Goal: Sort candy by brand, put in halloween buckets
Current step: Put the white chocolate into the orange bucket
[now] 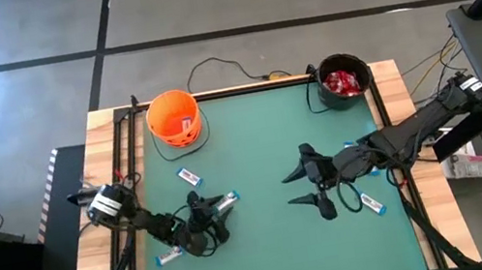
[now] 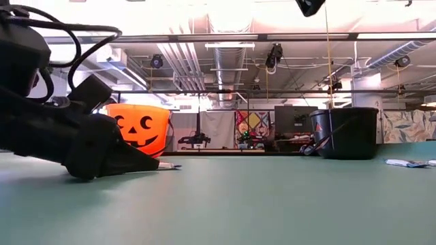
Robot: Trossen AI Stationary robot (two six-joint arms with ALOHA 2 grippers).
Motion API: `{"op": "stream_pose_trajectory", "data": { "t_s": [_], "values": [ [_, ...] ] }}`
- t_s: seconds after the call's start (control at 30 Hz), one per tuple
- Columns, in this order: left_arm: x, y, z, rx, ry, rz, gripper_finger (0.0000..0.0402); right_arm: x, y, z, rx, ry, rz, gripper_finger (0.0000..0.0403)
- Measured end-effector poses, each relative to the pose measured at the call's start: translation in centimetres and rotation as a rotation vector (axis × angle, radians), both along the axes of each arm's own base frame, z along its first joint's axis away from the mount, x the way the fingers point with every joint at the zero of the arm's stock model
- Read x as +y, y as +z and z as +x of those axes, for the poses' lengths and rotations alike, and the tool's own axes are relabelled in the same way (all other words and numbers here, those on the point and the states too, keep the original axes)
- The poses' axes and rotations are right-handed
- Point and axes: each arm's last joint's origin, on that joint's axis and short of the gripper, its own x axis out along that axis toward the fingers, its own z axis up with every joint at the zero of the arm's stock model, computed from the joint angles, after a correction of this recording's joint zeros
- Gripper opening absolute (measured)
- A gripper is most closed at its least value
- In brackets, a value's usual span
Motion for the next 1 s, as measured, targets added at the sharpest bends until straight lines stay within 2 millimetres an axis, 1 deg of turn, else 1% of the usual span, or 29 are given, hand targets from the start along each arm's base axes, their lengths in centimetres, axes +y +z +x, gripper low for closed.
{"op": "stream_pose_trajectory", "data": {
  "t_s": [0.07,0.13,0.2,0.27,0.37,0.5,0.6,0.73,0.83,0.93,1.0],
  "values": [
    [-0.1,-0.1,0.1,-0.010,-0.012,0.009,0.0186,-0.2,0.2,0.1,-0.019,-0.005,-0.003,0.0247],
    [-0.1,-0.2,0.1,-0.003,-0.021,0.018,0.0149,-0.5,0.2,0.3,-0.027,-0.016,0.001,0.0247],
    [0.1,-0.2,-0.2,0.003,-0.030,0.015,0.0109,-0.8,0.2,0.4,-0.030,-0.030,0.002,0.0247],
    [0.3,-0.3,-0.5,-0.006,-0.027,-0.005,0.0079,-1.2,0.2,0.7,-0.027,-0.049,0.008,0.0247],
    [0.5,-0.3,-0.8,-0.016,-0.027,-0.014,0.0074,-1.8,0.1,0.9,-0.023,-0.080,0.025,0.0247],
    [0.5,0.0,-0.7,-0.006,-0.059,0.009,0.0074,-2.4,0.0,1.1,-0.020,-0.098,0.009,0.0247],
    [0.6,0.9,-0.5,0.032,-0.109,0.041,0.0073,-2.5,-0.1,1.3,-0.021,-0.093,-0.022,0.0247],
    [1.4,2.6,-0.3,0.057,-0.150,0.055,0.0073,-2.4,-0.9,1.7,0.008,-0.075,-0.052,0.0247],
    [2.2,4.0,0.0,0.052,-0.140,0.068,0.0072,-2.2,-2.5,2.3,0.059,-0.044,-0.081,0.0247],
    [2.6,5.8,0.4,0.002,-0.128,0.060,0.0071,-1.9,-5.6,3.2,0.161,-0.029,-0.130,0.0247],
    [2.8,6.4,0.5,-0.022,-0.116,0.019,0.0069,-1.9,-7.8,3.9,0.222,-0.051,-0.143,0.0247]
  ]
}}
